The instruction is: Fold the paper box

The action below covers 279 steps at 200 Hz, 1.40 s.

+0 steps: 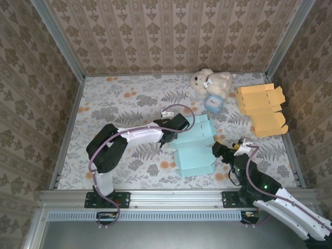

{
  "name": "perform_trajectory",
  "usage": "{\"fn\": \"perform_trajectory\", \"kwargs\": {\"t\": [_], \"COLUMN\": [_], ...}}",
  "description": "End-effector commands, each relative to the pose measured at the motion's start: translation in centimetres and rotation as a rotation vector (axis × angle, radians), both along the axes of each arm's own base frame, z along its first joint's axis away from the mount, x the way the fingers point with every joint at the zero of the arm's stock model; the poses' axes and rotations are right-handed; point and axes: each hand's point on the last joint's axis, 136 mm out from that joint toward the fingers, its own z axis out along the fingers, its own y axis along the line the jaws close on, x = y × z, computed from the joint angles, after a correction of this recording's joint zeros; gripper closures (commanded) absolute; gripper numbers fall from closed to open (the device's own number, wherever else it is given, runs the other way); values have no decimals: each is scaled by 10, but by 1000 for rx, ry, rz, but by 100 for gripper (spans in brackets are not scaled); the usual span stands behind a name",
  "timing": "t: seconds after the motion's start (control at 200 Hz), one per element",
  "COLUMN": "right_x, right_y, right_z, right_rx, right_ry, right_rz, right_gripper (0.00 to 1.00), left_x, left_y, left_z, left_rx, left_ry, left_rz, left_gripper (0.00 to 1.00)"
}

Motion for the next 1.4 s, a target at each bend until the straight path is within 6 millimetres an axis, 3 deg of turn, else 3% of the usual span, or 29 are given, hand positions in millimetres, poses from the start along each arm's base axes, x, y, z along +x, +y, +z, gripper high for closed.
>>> {"fn": "perform_trajectory", "kwargs": {"t": [0.0,0.065,0.265,0.4,0.57,0.65,0.79,0.96,1.025,1.07,1.22,1.29,1.325,1.39], "right_x": [0,0,3,8,20,30,53,78,75,77,103,107,108,109], "right_y": [2,3,10,17,28,38,73,149,187,203,220,224,228,227], "right_z": [-8,-8,-6,3,22,31,53,86,94,99,117,117,100,90], "right_rx": [-42,-48,-62,-51,-100,-142,-240,-389,-487,-540,-781,-896,-961,-1040], "right_ry": [16,19,15,-17,-19,-9,4,-6,-48,-68,-174,-219,-198,-163], "right_rz": [18,23,52,61,69,82,175,475,702,793,880,971,1060,1147], "right_gripper": [4,4,4,5,5,5,0,0,11,15,20,28,34,36], "left_x": [-3,-3,-1,4,11,12,4,-15,-20,-23,-33,-39,-43,-52], "left_y": [4,4,7,17,47,70,99,121,129,133,142,144,146,144], "left_z": [6,10,28,54,94,112,150,179,184,185,186,183,184,183], "left_rx": [13,6,-36,-111,-332,-410,-520,-559,-539,-519,-462,-439,-443,-451], "left_ry": [-18,-29,-83,-147,-255,-329,-542,-752,-804,-826,-885,-906,-929,-960], "left_rz": [-1,-3,-15,-31,-76,-74,-110,-171,-174,-181,-212,-243,-255,-300], "left_gripper": [79,100,100,100,100,100,100,100,100,100,100,100,100,100]}}
